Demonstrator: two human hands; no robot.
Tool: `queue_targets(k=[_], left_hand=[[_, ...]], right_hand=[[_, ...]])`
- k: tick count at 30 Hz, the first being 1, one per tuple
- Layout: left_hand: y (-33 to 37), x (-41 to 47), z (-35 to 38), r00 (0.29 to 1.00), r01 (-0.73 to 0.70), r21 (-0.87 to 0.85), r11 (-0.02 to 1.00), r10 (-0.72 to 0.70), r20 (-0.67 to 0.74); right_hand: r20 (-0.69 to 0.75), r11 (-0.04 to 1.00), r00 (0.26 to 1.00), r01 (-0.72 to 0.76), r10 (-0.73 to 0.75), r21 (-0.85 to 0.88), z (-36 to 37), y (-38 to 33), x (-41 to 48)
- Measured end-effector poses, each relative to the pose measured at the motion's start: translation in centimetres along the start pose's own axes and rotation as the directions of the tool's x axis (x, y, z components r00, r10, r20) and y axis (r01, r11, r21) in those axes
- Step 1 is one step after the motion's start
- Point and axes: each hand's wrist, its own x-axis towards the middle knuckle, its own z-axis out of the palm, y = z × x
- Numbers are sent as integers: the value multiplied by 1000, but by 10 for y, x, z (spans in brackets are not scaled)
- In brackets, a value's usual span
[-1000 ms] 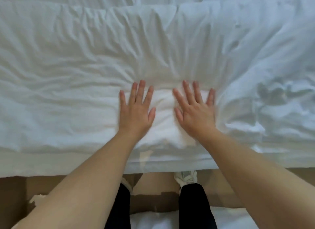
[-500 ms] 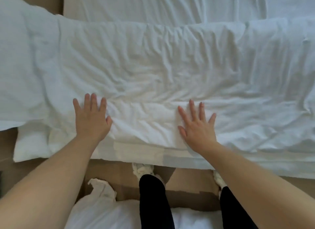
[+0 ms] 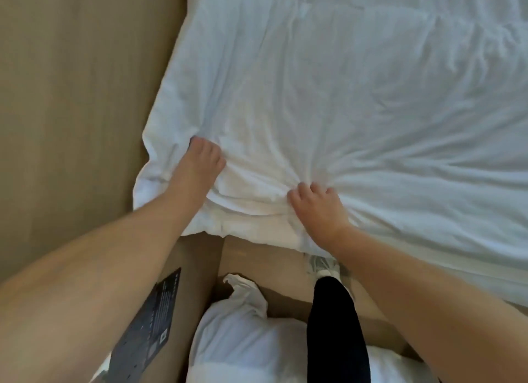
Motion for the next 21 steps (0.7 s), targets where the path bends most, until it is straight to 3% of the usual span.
queue_targets(k=[2,4,7,9,12,15,18,21], left_hand=[[-25,2,-18,998,-28,-105,994,34,54],[-32,-2,-30,981,-97,-230,968,132,139],[-16,-20,-23,906,-101,-429,898,261,333],[-6,-19,-17,908,-36,-550,835,257,331],[-25,23,-36,998,9,-683,731,34,49],[-66,77,-63,941,46,-642,766,-249,-229],[-111,127,-82,883,149,-566,811,-366,-293],[-154,164,-80,901,264,-524,810,-401,-165]], right_hand=[[24,997,1000,-7,6,80,-22,7,6],[148,989,982,99,-115,113,-37,18,5],[321,967,923,147,-210,209,-43,21,-6],[241,971,960,85,-140,225,-38,19,-3],[-115,982,991,-46,68,183,-43,34,25],[-173,976,969,-148,175,161,-57,68,58],[-199,977,960,-177,199,122,-70,101,86],[-174,971,963,-177,204,160,-76,126,107]])
